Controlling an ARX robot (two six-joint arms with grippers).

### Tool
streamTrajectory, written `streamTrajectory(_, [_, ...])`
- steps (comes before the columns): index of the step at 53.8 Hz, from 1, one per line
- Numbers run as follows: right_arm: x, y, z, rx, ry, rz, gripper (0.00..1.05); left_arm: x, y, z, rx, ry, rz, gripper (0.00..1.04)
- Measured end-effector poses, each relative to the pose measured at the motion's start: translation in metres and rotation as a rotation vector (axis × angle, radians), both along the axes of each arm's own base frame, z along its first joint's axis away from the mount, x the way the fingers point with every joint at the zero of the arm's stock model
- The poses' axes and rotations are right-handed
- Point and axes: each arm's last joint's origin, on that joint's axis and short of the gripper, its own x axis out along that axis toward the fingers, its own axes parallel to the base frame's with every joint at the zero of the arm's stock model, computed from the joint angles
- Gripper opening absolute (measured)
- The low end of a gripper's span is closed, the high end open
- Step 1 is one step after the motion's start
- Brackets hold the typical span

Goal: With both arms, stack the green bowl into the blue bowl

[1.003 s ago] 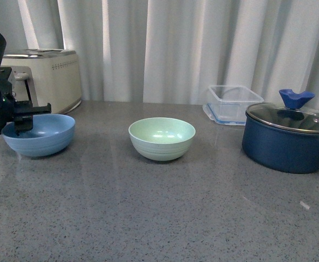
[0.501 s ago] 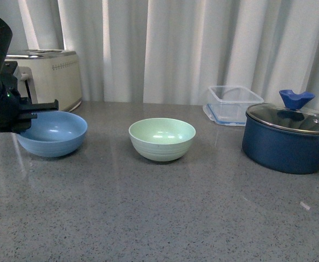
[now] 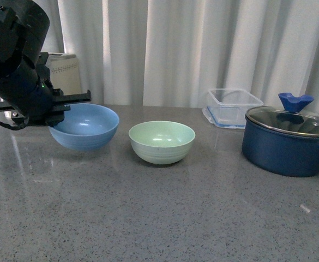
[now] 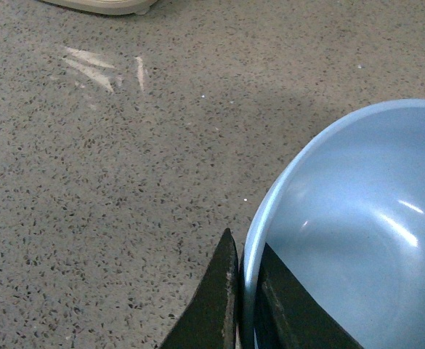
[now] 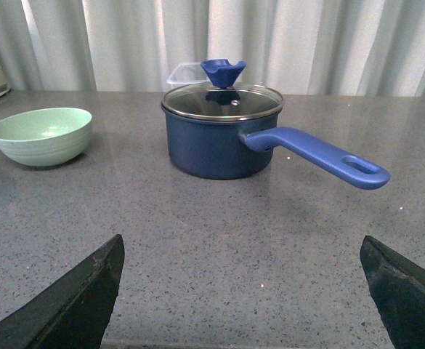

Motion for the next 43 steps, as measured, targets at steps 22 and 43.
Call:
streamTrajectory(22, [0.0,0.0,0.0,0.0,0.0,0.0,0.95,0.007,-0.018,-0.006,0.003,0.001,-0.013,0.04])
streamTrajectory(43, [0.0,0.0,0.0,0.0,0.0,0.0,0.95,0.016,-0.019,-0.023,-0.001,0.032,-0.002,0.04])
